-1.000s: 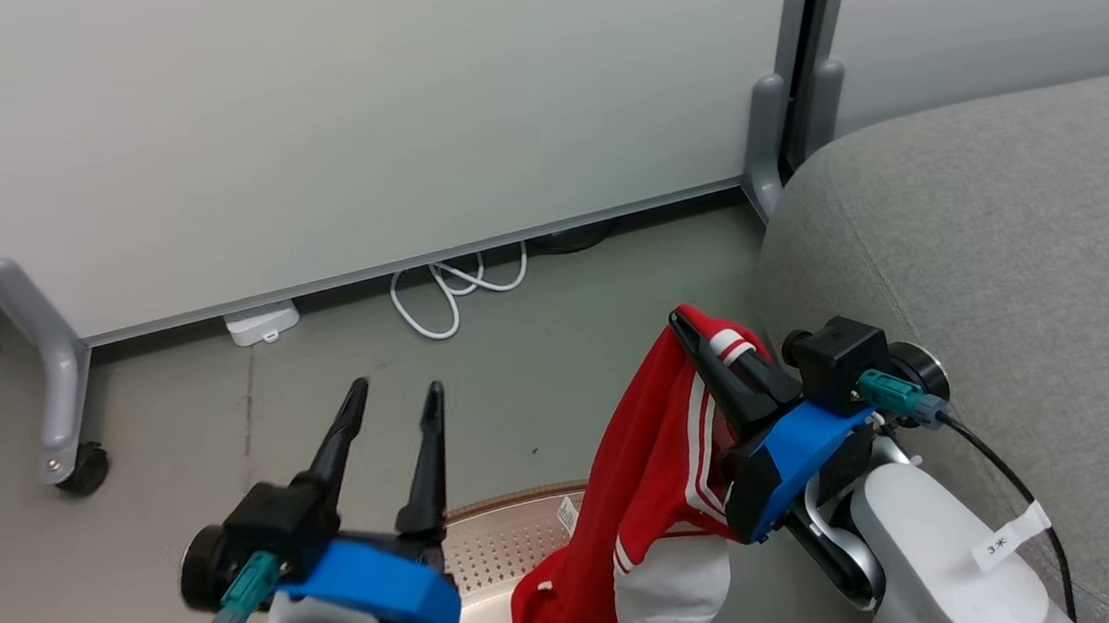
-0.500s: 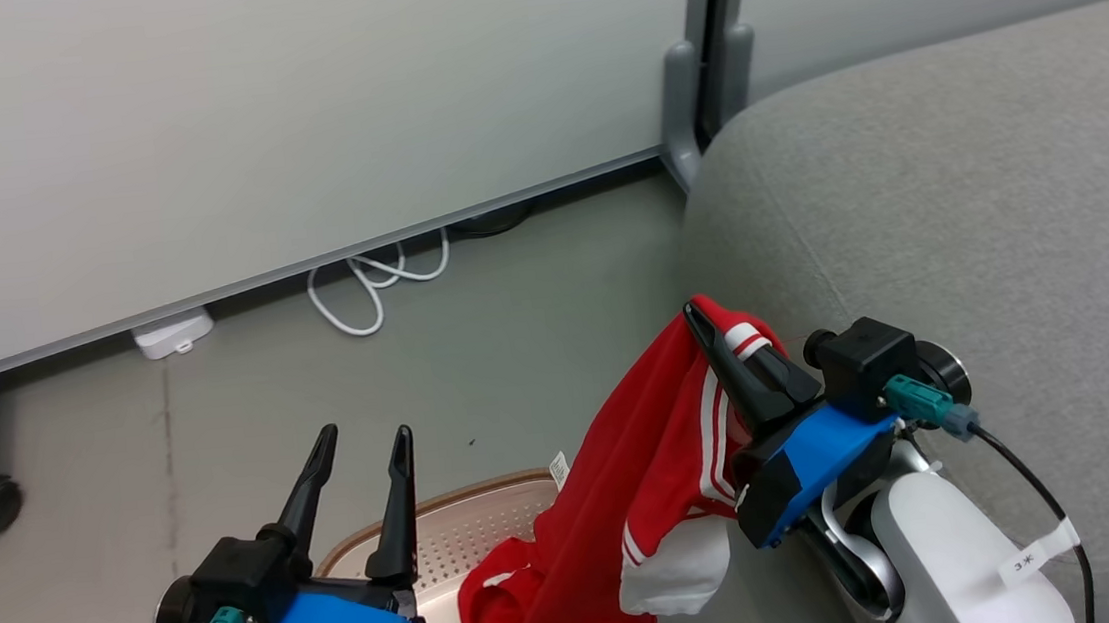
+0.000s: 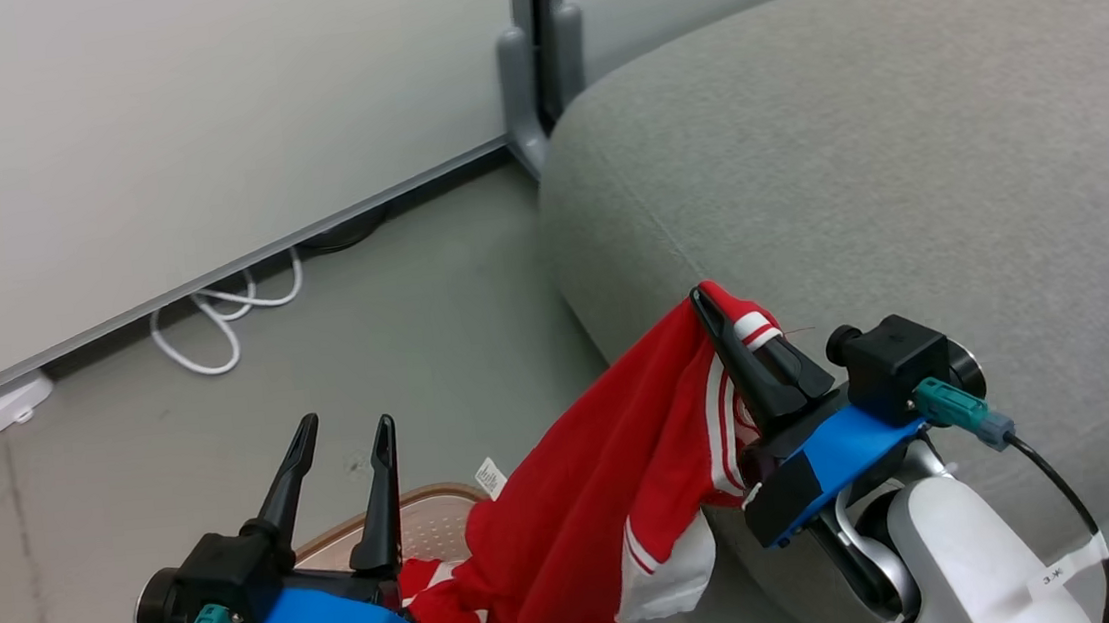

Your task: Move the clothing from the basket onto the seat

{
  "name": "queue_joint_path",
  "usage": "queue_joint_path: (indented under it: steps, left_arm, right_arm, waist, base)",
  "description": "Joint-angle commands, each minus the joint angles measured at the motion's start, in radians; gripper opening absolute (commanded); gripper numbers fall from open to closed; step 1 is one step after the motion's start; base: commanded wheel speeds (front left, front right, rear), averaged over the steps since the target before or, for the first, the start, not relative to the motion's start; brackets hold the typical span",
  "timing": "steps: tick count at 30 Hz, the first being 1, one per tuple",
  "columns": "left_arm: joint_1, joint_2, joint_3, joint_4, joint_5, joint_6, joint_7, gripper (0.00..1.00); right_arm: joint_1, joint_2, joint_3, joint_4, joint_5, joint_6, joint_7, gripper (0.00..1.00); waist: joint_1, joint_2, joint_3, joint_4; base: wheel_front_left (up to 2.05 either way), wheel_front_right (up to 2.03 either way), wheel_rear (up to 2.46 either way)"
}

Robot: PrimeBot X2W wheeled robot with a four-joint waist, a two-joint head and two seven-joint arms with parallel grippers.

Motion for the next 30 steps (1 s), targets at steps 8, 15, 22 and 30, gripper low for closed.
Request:
queue_joint_path:
  steps: [8,15,22,30]
  left_arm:
    - [-0.013,-0.005,0.018,0.002,0.026,-0.018,-0.005,1.0]
    - [-0.018,-0.018,0.019,0.003,0.036,-0.027,-0.005,1.0]
    - [-0.026,-0.027,0.001,0.011,0.045,-0.032,-0.005,1.0]
    - [-0.042,-0.027,-0.002,0.007,0.051,-0.037,-0.005,1.0]
  right_arm:
    - [0.037,-0.001,-0.027,-0.042,-0.014,0.0,0.006,0.0]
    - [0.05,-0.001,-0.049,-0.05,-0.032,0.0,0.015,0.0]
    - [0.036,-0.001,-0.073,-0.054,-0.038,0.0,0.019,0.0]
    - [-0.093,-0.001,-0.131,-0.059,-0.091,0.0,0.068,0.0]
  waist:
    - [0.0001,0.0,0.025,-0.116]
    - [0.0001,0.0,0.032,-0.144]
    - [0.0001,0.0,0.043,-0.125]
    - [0.0001,0.0,0.069,-0.096]
  base:
    - [0.0,0.0,0.0]
    - [0.0,0.0,0.0]
    - [0.0,0.0,0.0]
    - [0.0,0.0,0.0]
